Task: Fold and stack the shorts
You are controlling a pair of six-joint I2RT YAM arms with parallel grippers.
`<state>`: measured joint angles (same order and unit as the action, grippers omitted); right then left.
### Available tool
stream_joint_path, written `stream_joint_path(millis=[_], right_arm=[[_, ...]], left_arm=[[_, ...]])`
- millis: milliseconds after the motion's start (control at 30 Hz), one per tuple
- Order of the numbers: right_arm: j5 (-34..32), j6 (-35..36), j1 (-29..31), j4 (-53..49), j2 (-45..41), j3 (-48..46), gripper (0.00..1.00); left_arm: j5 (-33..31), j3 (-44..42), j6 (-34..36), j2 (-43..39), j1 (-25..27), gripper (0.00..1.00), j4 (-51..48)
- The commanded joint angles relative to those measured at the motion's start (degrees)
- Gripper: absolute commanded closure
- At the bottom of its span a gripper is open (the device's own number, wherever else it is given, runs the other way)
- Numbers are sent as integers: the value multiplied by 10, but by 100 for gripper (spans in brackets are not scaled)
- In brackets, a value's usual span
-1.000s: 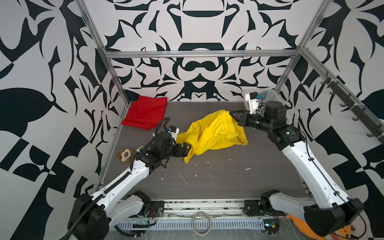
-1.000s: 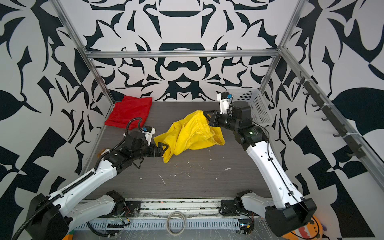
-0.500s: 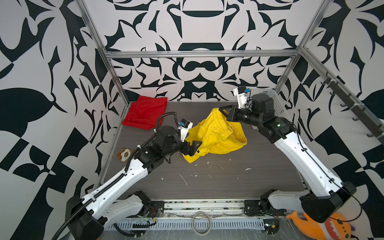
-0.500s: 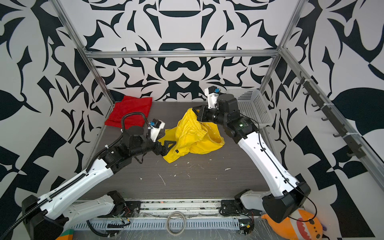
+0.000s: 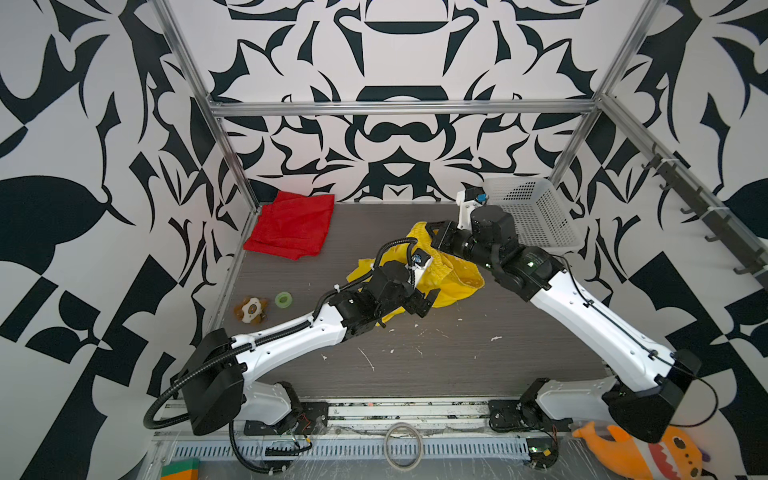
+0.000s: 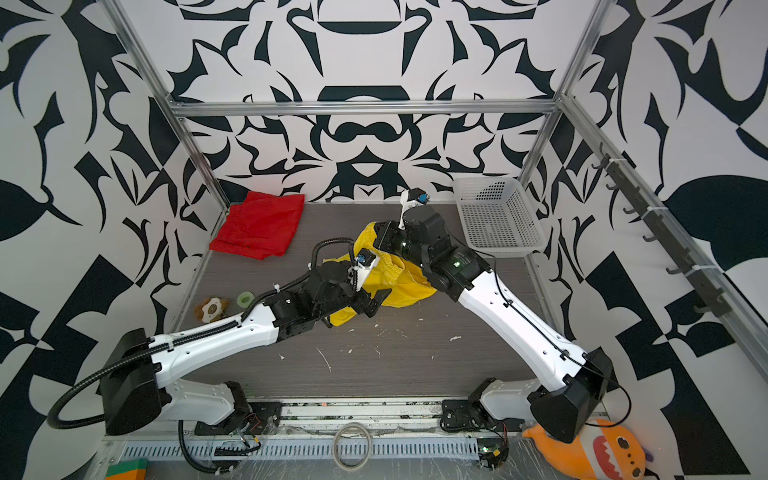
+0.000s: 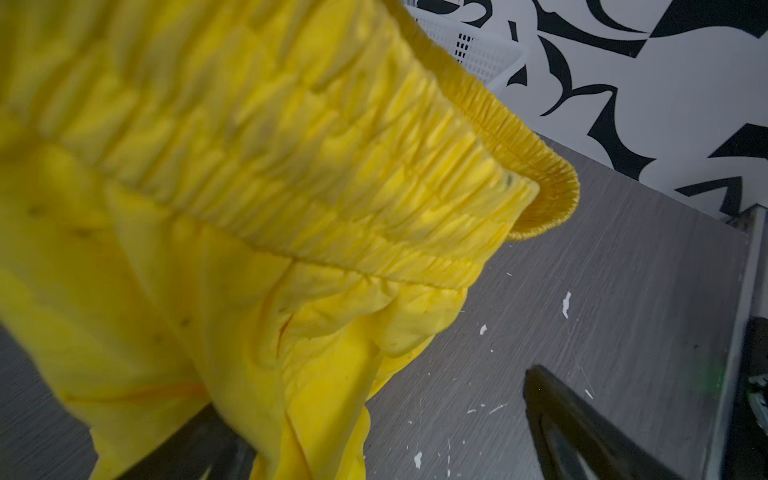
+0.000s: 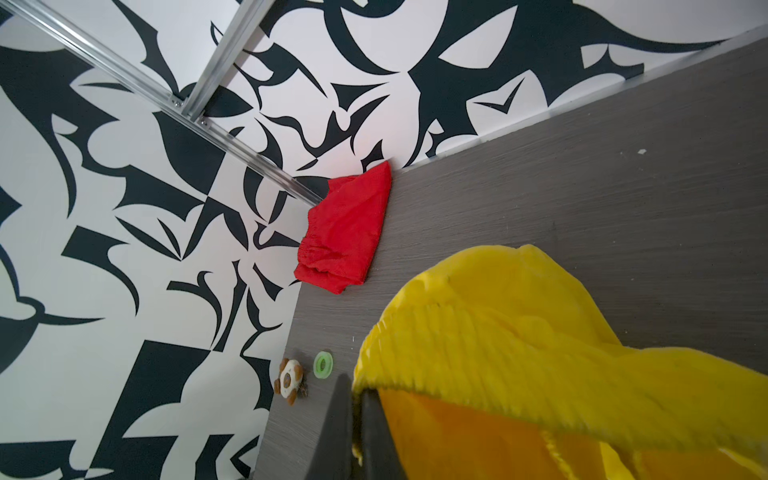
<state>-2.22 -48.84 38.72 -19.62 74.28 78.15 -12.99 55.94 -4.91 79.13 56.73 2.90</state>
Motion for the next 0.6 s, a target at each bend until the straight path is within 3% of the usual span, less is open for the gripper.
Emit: stream_joint_path(millis=[0, 233, 467, 567], right_arm=[[-81, -57, 16, 74, -23, -8, 100], [-122, -76, 45, 112, -26, -14, 100], [-123, -72, 45, 92, -23, -9, 100], [-109, -81, 45, 102, -16, -11, 100]], left_arm=[[-65, 14, -51, 9, 5, 0, 80], [-117, -5, -123, 27, 7, 0, 170], [-64, -48, -145, 1, 6, 1, 281], [-77, -47, -181, 2, 6, 0, 289]])
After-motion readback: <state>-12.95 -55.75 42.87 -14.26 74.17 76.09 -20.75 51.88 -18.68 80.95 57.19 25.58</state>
